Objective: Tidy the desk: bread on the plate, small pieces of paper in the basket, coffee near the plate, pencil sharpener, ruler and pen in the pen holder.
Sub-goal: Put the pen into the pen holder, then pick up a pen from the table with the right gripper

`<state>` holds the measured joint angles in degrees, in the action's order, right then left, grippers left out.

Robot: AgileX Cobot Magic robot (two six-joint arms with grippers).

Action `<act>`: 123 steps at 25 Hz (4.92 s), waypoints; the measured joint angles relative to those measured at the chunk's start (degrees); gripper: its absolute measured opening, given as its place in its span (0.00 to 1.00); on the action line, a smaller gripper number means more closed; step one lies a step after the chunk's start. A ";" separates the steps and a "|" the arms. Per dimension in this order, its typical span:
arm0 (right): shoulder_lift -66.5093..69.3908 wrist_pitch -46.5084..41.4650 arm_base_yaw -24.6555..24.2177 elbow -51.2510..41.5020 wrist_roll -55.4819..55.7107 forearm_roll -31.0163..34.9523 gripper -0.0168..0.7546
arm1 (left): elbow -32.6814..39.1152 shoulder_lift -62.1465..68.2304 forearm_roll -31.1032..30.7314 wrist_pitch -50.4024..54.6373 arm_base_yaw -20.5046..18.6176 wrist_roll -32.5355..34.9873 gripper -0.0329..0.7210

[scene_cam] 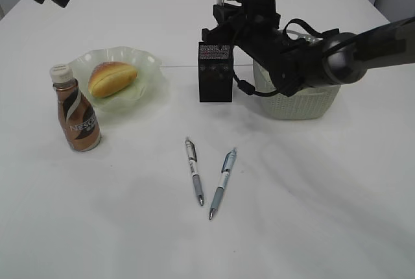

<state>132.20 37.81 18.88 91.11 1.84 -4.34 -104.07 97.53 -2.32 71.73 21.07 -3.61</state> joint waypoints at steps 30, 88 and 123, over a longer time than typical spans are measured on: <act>2.93 -7.75 -0.48 3.36 10.74 -11.02 0.42 | 0.00 0.00 -0.39 0.00 0.00 0.00 0.37; -15.72 -101.95 4.63 6.10 21.43 21.55 0.46 | 0.00 0.00 2.32 0.00 0.00 0.00 0.36; -3.64 -101.48 8.92 6.23 37.69 12.27 0.46 | 0.00 0.00 2.32 0.00 0.00 0.00 0.36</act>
<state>128.56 -63.67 27.81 97.34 39.53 7.93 -104.07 97.53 0.00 71.73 21.07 -3.61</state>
